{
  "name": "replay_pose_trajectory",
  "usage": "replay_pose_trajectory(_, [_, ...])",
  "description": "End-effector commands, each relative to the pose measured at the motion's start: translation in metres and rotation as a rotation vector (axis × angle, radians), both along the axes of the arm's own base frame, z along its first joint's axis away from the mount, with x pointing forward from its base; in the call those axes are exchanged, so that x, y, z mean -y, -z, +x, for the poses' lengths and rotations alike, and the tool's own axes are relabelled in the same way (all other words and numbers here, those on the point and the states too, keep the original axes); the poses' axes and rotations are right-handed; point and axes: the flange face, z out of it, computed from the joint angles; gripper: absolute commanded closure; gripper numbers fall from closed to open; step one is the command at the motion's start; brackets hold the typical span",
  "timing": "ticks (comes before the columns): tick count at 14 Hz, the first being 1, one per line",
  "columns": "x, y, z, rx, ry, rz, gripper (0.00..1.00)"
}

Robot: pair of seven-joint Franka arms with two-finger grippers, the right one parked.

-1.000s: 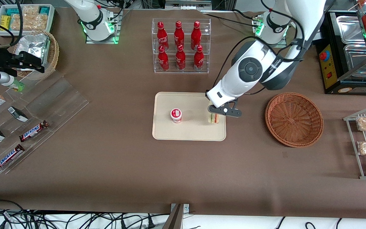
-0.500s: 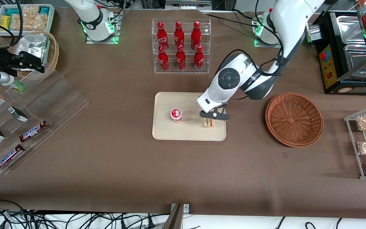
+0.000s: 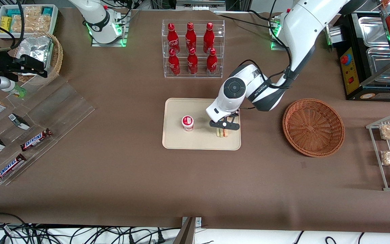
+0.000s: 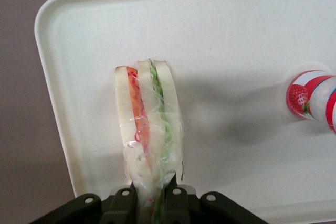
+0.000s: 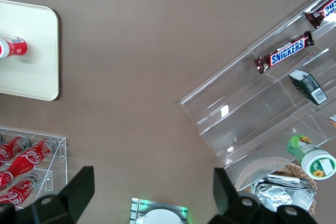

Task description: Place sandwich from basket to tray

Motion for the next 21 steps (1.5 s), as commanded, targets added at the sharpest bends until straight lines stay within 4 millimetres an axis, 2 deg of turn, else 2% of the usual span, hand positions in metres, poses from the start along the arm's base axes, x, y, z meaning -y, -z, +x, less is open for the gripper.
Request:
replay_pose_trajectory(1, [0.005,-0.003,0.005,0.029,-0.027,0.009,0.49])
replay_pose_trajectory(2, [0.005,-0.003,0.005,0.031,-0.032,0.011,0.11])
replay_pose_trajectory(3, [0.005,-0.004,0.006,0.036,-0.029,0.013,0.00])
replay_pose_trajectory(6, [0.003,-0.020,0.011,0.055,-0.044,0.012,0.00])
replay_pose_trajectory(8, [-0.005,-0.052,0.021,0.100,-0.108,0.001,0.00])
replay_pose_trajectory(13, [-0.056,-0.155,0.051,0.145,-0.262,-0.004,0.00])
replay_pose_trajectory(14, [-0.075,-0.174,0.062,0.146,-0.296,0.006,0.00])
replay_pose_trajectory(16, [-0.098,-0.209,0.069,0.148,-0.348,0.006,0.00])
replay_pose_trajectory(19, [-0.136,-0.251,0.071,0.165,-0.417,0.008,0.00])
replay_pose_trajectory(21, [-0.152,-0.269,0.067,0.156,-0.445,0.006,0.00])
